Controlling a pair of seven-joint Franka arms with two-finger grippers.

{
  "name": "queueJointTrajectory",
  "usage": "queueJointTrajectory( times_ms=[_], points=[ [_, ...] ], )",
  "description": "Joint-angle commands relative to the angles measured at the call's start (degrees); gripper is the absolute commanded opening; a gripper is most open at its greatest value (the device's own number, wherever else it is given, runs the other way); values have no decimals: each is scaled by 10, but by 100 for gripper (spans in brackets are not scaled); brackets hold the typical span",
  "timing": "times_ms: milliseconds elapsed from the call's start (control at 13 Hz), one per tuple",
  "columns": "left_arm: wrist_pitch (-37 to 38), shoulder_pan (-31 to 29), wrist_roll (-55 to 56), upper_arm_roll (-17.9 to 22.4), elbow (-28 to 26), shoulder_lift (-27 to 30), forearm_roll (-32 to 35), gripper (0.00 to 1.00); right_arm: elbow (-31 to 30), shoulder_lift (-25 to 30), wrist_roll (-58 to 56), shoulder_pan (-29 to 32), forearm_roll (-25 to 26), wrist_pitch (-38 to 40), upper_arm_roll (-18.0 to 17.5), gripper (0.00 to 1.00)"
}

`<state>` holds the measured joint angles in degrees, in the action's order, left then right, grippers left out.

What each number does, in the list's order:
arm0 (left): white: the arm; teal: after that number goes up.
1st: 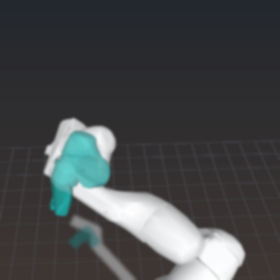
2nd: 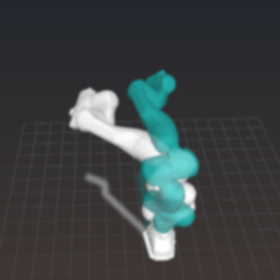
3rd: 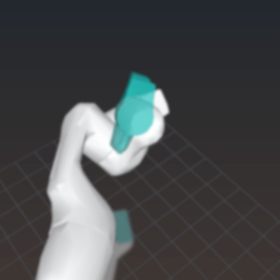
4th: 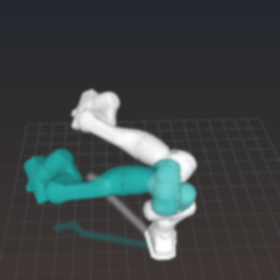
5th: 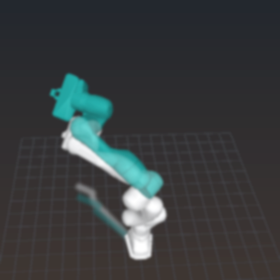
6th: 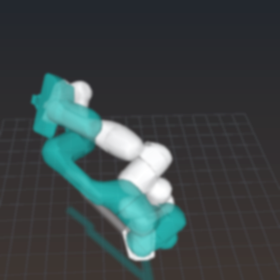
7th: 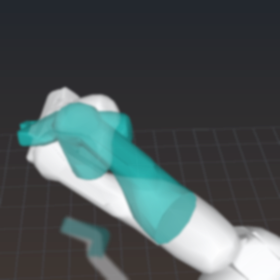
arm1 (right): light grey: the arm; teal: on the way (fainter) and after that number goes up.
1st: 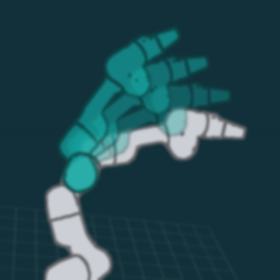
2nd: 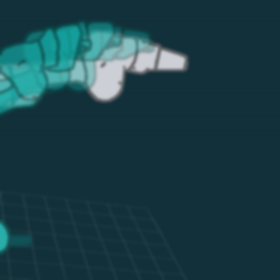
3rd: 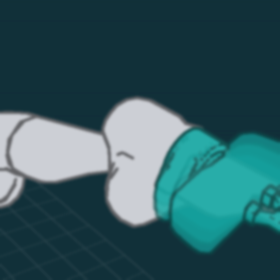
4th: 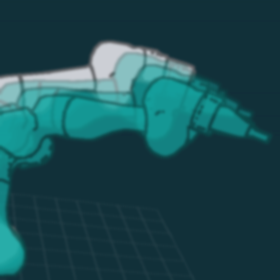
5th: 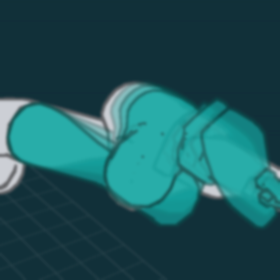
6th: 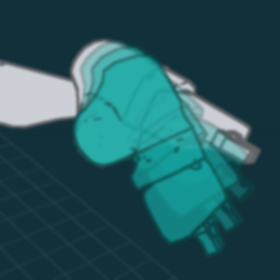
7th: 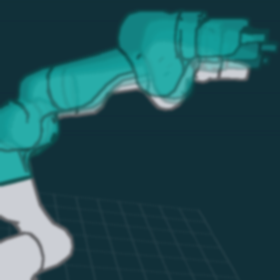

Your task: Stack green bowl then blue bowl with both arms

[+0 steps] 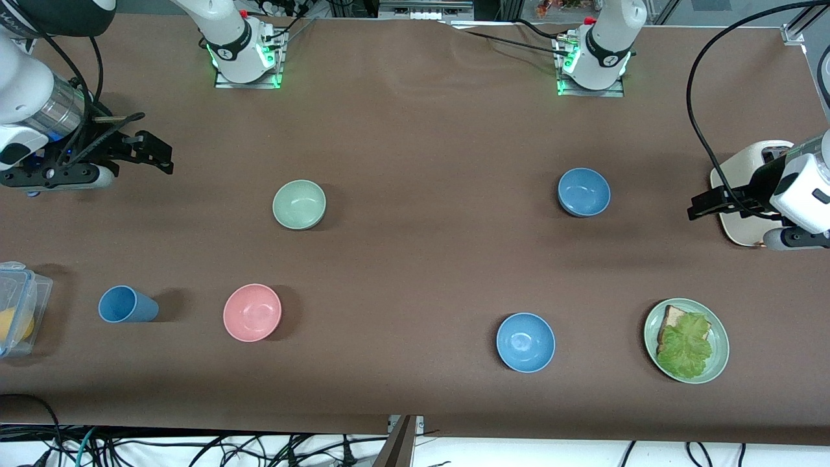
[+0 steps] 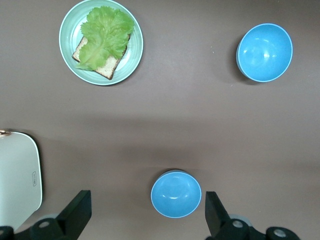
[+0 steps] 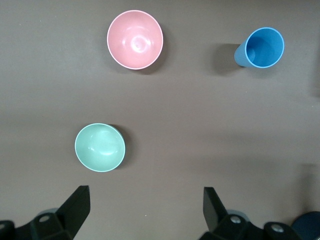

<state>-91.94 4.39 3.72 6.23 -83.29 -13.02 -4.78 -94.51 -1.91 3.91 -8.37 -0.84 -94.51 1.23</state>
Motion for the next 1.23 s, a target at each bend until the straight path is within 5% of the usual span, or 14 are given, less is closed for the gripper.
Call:
queueJointTrajectory(
  times_ms=[0, 1154],
  points=[
    [14, -3, 1, -3, 21, -9, 8, 100, 6, 2, 2, 6, 6, 15, -9, 100],
    [14, -3, 1, -2, 20, -10, 7, 100, -4, 8, 4, 2, 0, 20, -15, 100]
  ],
)
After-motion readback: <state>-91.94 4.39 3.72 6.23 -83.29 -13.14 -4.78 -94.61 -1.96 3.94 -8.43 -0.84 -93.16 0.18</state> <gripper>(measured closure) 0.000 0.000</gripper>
